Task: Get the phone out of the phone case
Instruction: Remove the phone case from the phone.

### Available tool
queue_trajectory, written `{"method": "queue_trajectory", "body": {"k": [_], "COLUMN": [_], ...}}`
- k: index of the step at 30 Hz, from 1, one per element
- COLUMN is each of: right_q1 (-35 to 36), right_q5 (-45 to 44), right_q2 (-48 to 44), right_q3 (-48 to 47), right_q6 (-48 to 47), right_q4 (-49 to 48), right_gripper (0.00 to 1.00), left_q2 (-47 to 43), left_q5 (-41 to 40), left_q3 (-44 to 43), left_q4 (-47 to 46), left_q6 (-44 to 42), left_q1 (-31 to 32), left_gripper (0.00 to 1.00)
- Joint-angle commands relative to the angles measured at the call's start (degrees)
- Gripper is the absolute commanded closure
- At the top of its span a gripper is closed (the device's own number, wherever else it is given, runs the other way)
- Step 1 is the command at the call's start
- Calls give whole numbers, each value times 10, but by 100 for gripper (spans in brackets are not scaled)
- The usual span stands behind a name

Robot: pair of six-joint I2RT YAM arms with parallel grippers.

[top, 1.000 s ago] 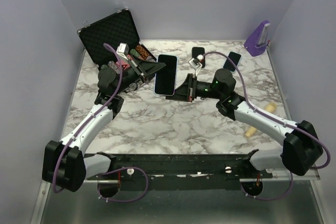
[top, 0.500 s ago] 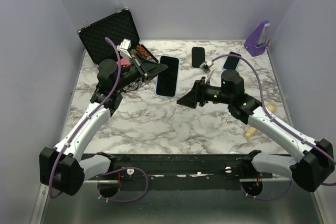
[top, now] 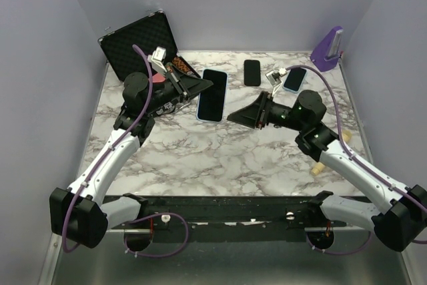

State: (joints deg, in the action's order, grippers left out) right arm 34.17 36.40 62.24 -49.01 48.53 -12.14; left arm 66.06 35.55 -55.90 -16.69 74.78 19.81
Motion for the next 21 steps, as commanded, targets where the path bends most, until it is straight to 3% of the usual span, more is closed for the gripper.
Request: {"method": "queue_trajectory", "body": {"k": [1,3,10,21], "right_q1": [4,4,11,12], "right_q5": [74,82,97,87], "right_q2": [13,24,46,59], "right_q3": [23,39,52,68], "right_q6": [156,182,211,198], "right_q4": [-189,-246,-313,-306], "right_gripper": [53,53,49,49], "left_q2": [-11,-15,-15,0], "left_q5": [-8,-9,-11,11], "left_q3": [-4,-3,10,32], "left_q4": [-16,-16,-28,-100], "left_q6": [4,5,21,86], "left_q1": [0,0,0,0], "left_gripper": [100,100,100,100]}}
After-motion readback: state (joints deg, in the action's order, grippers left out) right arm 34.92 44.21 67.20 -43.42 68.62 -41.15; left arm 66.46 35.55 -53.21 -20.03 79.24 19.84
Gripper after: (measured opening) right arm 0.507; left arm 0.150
